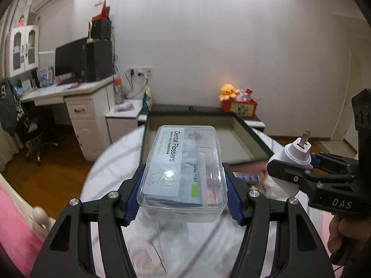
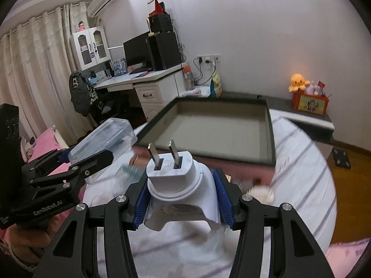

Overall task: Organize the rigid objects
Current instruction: 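Carry the flossers case and plug adapter into the box and release both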

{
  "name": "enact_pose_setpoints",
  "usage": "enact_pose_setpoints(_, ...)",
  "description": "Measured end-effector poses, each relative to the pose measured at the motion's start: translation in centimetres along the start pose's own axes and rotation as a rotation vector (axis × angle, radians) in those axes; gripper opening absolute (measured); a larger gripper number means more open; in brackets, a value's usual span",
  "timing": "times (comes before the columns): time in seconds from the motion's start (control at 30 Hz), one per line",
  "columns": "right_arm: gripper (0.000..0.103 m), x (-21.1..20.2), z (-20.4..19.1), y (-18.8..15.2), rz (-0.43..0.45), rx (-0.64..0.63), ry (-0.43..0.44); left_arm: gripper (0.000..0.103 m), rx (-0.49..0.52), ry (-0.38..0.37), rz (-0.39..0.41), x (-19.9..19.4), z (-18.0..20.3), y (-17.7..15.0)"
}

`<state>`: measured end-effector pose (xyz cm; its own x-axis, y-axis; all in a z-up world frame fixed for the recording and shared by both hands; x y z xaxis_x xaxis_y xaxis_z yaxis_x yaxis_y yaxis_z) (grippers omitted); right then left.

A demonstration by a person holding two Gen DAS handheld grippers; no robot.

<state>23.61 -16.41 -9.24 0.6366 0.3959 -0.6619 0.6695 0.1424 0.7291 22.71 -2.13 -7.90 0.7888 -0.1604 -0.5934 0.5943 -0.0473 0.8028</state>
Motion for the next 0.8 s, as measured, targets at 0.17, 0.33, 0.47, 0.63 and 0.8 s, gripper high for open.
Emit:
enact_pose_setpoints(0.17,0.053,1.5,1.7,3.9,0.007,-0.002,-0.035,0.063,0.007,0.027,0.024,2.1,-0.8,4.2)
enact_pose_setpoints(0.33,0.053,5.4,4.8,6.8,-0.041,0.044,-0.060,0.063,-0.009,0.038,0.003,5.7,-1.3,7.2)
enact_pose_setpoints(0.47,0.053,8.3,7.2,8.2,-0.087,0.085,-0.079,0.063,-0.027,0.042,-0.030,8.7,-1.7,8.7)
enact_pose_setpoints(0.63,0.053,12.0,8.8,8.1,-0.163,0.115,-0.092,0.063,-0.026,0.031,-0.118,13.0,-1.0,8.3)
enact_pose_setpoints(0.8,0.054,13.6,9.7,7.1,-0.214,0.124,-0.103,0.064,-0.020,0.036,-0.150,14.7,-0.8,8.0)
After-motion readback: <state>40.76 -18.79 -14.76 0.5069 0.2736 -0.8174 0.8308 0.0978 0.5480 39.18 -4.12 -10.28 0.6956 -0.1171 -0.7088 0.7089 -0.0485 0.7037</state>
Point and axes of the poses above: each gripper's, at about its wrist camera, not at the fingertips, and x roughly the way its jaws point, z to its right, y to its top, the point moved 10 cm from there along x, roughly the way its jaws point, and after that the axes turned 7 degrees about -z, right-handed, at the moved point
